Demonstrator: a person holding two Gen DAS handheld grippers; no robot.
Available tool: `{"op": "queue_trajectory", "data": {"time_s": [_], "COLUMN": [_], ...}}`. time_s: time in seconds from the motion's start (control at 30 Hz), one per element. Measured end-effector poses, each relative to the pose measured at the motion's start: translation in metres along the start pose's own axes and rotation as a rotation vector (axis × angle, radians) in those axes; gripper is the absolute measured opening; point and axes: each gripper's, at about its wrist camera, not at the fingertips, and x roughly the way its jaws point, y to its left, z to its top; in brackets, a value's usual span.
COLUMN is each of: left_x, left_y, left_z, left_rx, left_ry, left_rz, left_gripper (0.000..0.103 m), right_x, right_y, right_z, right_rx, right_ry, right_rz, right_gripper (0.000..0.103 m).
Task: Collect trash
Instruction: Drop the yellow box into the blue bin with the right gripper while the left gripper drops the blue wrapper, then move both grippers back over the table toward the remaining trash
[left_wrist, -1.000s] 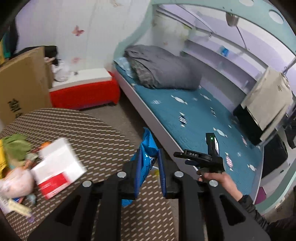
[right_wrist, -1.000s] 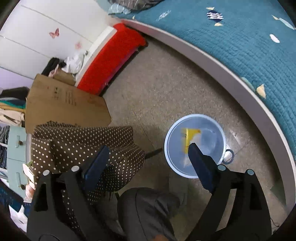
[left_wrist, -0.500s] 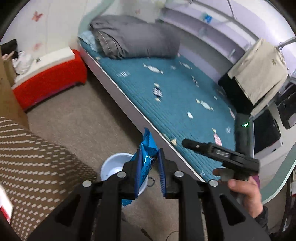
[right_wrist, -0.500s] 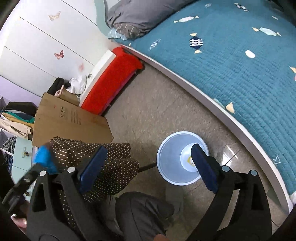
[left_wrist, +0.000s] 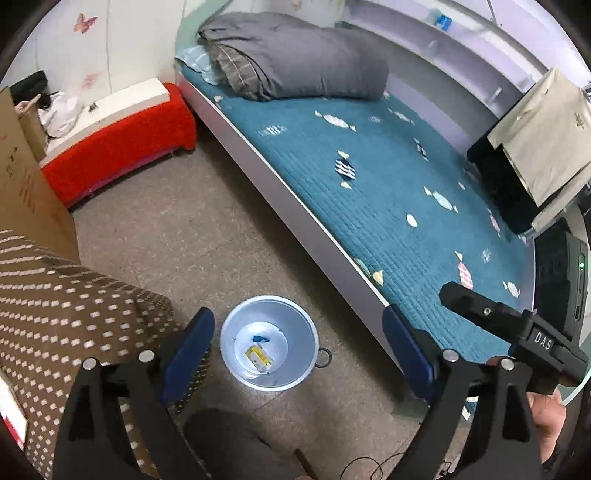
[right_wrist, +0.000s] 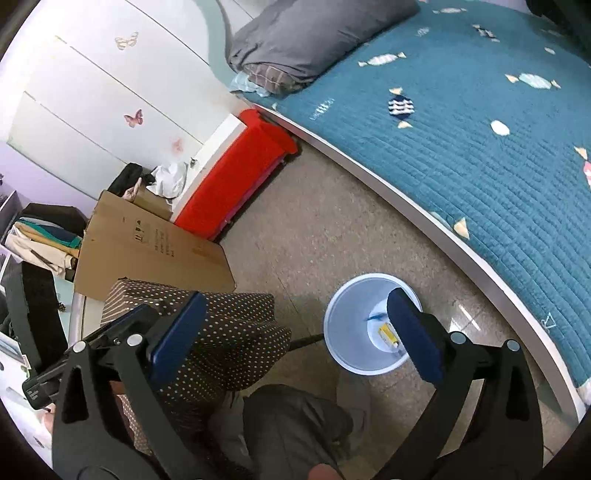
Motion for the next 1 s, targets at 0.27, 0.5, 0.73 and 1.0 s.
{"op": "queue_trajectory", "data": {"time_s": [0.27, 0.5, 0.73, 1.0], "left_x": [-0.07, -0.132, -0.187, -0.241], "left_y": [0.009, 0.013, 0.02, 0.05], "left_z": [-0.013, -0.031, -0.056, -0.096], "left_rx": [0.004, -0.002, -0.007, -0.075], "left_ry": [-0.14, -0.262, -0.373, -0.472], "left_rz": [0.052, 0.074, 0.1, 0.185], "left_gripper": [0.091, 0.092, 0.094, 0.094], "right_x": [-0.023, -0.043, -0.055, -0.056], "right_y": [0.053, 0.101, 0.156, 0.212], "right_z": [-0.014, -0.026, -0.047, -0.076], "right_rx": [-0.184, -0.279, -0.433, -0.567], "right_ry": [-0.129, -0.142, -0.137, -0.126], "right_rz": [-0.064, 0.0, 0.017, 0.049], "right_gripper": [0.097, 0.097, 0.097, 0.097]}}
